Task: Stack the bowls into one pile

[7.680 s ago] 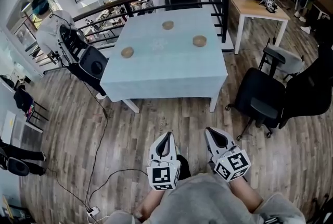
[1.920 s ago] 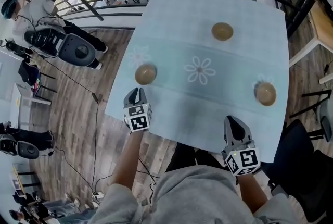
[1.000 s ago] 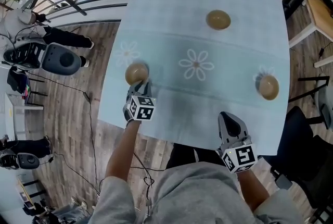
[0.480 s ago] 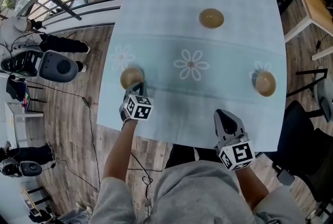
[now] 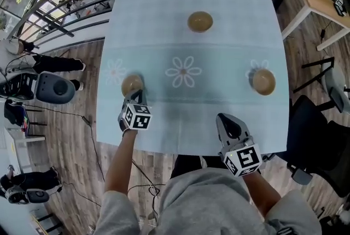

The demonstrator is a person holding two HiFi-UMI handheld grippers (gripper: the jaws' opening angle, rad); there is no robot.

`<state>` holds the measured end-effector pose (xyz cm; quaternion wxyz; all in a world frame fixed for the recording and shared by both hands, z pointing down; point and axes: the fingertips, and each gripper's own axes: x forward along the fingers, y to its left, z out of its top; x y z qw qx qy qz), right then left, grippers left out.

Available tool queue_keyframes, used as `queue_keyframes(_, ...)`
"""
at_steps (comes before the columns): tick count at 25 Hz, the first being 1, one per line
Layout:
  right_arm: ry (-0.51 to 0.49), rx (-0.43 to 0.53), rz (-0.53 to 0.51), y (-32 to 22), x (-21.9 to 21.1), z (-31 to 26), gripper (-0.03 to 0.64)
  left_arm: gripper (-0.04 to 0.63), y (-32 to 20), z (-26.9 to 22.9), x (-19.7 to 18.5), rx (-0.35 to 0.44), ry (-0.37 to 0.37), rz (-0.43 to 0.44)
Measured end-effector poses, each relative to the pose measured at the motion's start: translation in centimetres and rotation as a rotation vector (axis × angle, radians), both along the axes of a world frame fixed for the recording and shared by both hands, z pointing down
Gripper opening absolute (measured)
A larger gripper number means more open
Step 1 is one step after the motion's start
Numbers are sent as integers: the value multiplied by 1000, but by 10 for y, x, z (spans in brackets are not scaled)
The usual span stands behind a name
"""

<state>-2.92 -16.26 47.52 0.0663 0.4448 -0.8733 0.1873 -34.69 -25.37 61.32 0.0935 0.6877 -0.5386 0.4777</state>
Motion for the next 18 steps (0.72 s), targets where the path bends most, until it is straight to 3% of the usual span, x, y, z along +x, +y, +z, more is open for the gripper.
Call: queue_keyframes(18,-40,11,200,-7,61,-11,26,25,-92,-35,105,61,-14,232)
